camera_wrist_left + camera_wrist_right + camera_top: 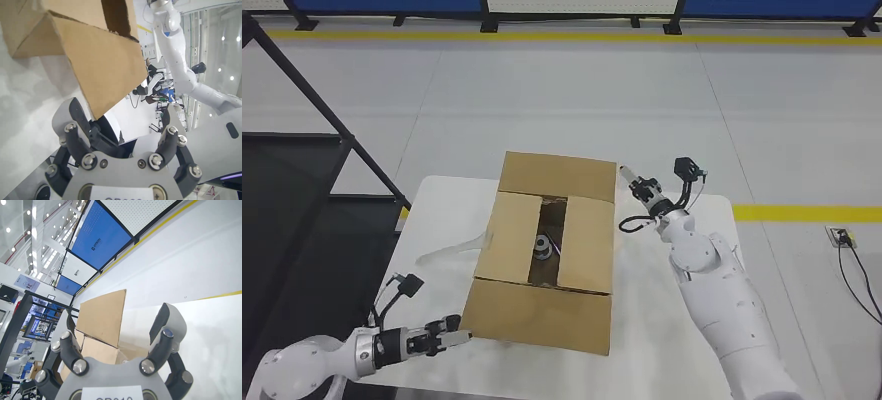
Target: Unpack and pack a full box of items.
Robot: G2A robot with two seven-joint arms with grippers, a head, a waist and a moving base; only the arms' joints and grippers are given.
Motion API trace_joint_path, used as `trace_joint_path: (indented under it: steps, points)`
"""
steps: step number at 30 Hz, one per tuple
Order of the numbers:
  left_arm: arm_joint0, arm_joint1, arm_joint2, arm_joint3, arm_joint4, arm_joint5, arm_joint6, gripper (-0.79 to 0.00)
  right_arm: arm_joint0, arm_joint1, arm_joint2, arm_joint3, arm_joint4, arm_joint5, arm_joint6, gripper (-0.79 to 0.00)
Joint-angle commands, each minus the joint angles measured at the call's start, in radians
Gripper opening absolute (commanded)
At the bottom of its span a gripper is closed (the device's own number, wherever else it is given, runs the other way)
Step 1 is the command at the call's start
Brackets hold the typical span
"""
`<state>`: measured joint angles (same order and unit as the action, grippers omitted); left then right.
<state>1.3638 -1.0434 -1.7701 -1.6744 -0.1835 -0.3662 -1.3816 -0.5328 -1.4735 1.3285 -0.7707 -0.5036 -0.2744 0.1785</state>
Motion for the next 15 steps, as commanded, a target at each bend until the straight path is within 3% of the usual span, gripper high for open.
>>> trace_joint_path:
  steps: [1,8,15]
  points:
    - [0.010,0.001,-0.003,-0.022,-0.012,0.004,0.033,0.000,0.038,-0.005,-0.007,0.074,0.025,-0.025,0.014,0.000]
    - [0.041,0.005,-0.010,-0.071,-0.046,0.023,0.128,0.000,0.156,-0.025,-0.005,0.316,0.212,-0.230,0.169,0.000]
    - [0.039,0.002,0.001,-0.104,-0.140,0.125,0.276,0.000,0.228,-0.036,0.012,0.454,0.349,-0.367,0.312,0.000]
